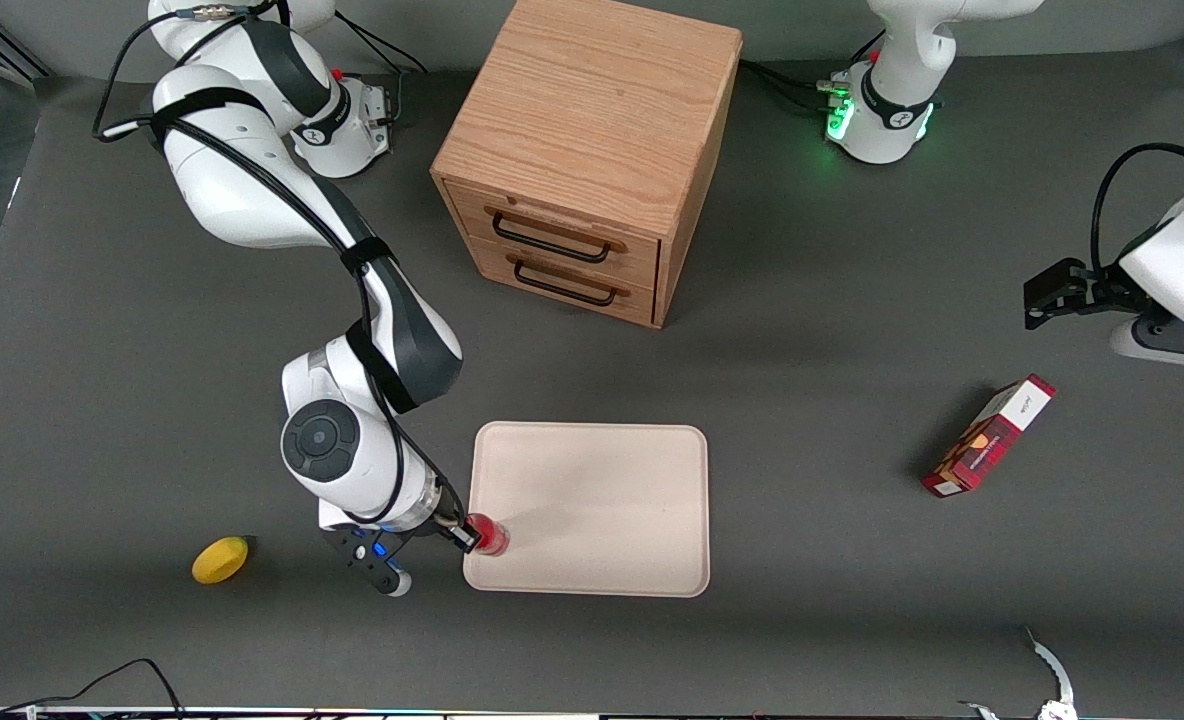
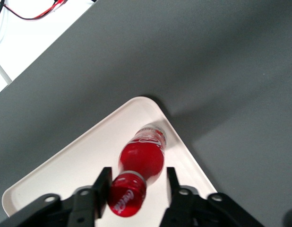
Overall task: Place coke bottle on tray
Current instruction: 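Lower the bottle onto the tray's edge and open the right gripper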
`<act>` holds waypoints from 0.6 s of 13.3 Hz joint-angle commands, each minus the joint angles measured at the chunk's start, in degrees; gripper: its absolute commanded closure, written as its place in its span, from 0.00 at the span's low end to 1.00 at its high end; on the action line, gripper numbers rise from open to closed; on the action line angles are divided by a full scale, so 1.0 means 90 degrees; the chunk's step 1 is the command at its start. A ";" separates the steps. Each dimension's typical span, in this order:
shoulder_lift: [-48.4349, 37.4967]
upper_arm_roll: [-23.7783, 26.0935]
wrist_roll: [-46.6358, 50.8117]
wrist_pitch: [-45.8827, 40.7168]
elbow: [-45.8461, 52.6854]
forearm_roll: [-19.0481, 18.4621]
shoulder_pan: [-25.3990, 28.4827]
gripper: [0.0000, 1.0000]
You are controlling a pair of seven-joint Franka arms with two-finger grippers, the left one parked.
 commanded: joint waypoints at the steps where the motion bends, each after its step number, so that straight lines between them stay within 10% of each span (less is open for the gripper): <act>1: 0.0021 0.0158 0.0160 -0.0142 0.0272 -0.0183 -0.0043 0.00; 8: -0.2922 0.0998 -0.1574 -0.2483 -0.0856 -0.0418 -0.0969 0.00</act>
